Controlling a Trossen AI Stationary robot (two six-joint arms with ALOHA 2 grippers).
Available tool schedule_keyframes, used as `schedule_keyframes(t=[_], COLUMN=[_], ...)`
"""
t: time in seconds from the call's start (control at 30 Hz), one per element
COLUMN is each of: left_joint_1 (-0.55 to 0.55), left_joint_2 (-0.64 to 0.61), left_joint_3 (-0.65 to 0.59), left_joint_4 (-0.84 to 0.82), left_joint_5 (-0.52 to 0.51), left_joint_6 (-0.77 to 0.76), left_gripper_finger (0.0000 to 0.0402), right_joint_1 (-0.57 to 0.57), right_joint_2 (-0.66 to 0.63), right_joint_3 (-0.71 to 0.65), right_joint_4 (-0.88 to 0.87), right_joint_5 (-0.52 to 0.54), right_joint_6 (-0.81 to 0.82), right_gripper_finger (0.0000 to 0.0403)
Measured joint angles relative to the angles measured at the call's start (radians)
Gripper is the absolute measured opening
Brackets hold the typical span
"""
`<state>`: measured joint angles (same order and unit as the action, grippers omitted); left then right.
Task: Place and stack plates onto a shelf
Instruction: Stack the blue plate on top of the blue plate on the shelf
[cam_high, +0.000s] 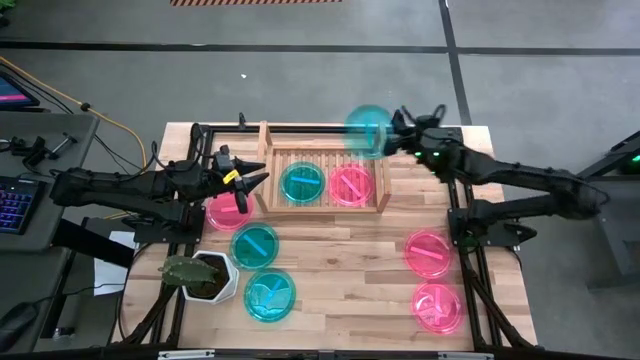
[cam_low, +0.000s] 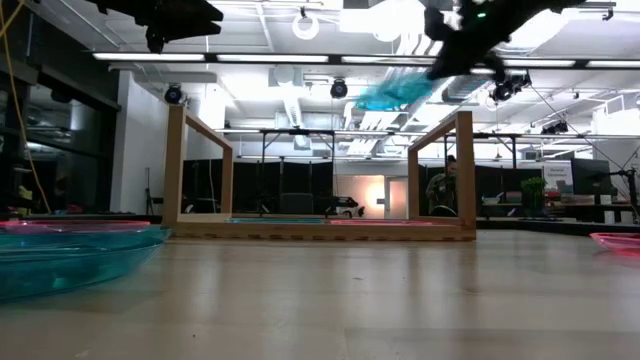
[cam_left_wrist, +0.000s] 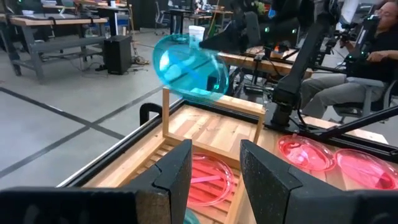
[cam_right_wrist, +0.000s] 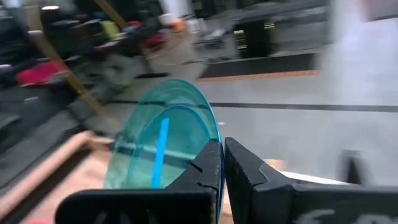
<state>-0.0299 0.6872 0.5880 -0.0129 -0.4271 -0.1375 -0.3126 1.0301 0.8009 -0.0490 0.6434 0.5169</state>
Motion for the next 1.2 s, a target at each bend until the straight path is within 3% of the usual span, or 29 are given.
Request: schedule_keyframes(t=[0.17,0.5,0.93,1.2], left_joint_1=[-0.008,-0.012,-0.012,-0.012], left_joint_2=[0.000,0.006,0.007,0.007], left_joint_3=[0.000,0.000,0.000,0.000], left_joint_4=[-0.012,0.021,0.021,0.023], left_joint_5=[0.000,-0.002,-0.002,-0.002], left_joint_6=[-0.012,0.027,0.037,0.037], left_gripper_finger=[0.0127,0.0127,0.0127,0.0127], right_joint_1=[0.030,0.047,0.097,0.111], right_joint_2=[0.175,0.482,0.698,0.787], right_joint_3=[0.000,0.046,0.246,0.291], right_joint_4=[0.214,0.392,0.358,0.321], right_joint_5=[-0.079,-0.192,-0.236,-0.233], right_joint_6=[-0.018,0.051,-0.024,-0.028], right_gripper_finger=[0.0000,0.0000,0.0000,0.0000])
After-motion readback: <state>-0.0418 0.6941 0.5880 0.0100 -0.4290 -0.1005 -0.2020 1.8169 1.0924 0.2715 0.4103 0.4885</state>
